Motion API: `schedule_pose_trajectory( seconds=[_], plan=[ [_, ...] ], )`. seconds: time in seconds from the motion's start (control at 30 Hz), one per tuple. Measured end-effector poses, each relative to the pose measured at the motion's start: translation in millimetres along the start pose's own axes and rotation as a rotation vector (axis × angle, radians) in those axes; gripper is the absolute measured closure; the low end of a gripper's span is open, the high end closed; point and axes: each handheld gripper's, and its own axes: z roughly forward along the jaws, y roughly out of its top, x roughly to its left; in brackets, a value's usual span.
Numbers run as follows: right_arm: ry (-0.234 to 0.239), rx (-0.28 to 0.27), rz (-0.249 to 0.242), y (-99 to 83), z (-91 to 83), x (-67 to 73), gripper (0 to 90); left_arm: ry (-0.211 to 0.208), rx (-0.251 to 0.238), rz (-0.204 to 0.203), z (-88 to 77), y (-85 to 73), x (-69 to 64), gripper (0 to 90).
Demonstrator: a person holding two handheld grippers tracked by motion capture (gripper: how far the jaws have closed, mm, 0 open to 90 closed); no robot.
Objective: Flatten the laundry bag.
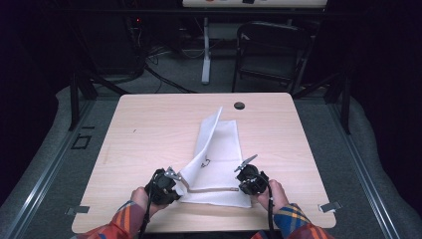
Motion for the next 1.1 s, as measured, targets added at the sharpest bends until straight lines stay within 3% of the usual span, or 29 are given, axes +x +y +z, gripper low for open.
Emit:
schedule_pose_trajectory(
  seconds=[0.43, 0.77, 0.97, 1.1],
  plan=[
    [-0.001, -0.003, 0.005, -0.1, 0.1, -1.7, 90.0, 0.010, 0.005, -0.029, 0.8, -1.6, 0.3, 84.8],
    [-0.008, -0.007, 0.001, 0.2, 0.2, -3.7, 90.0, 0.015, 0.048, -0.013, 1.3, -2.8, -1.6, 77.6],
    [0.000, -0.009, 0.006, -0.9, -0.4, -7.2, 90.0, 0.042, 0.048, -0.015, -6.6, -6.8, -4.3, 60.2],
    [0.012, -0.017, 0.000, -1.5, -0.1, -8.8, 90.0, 0.062, -0.015, -0.034, -18.9, -11.6, -3.6, 42.6]
  ],
)
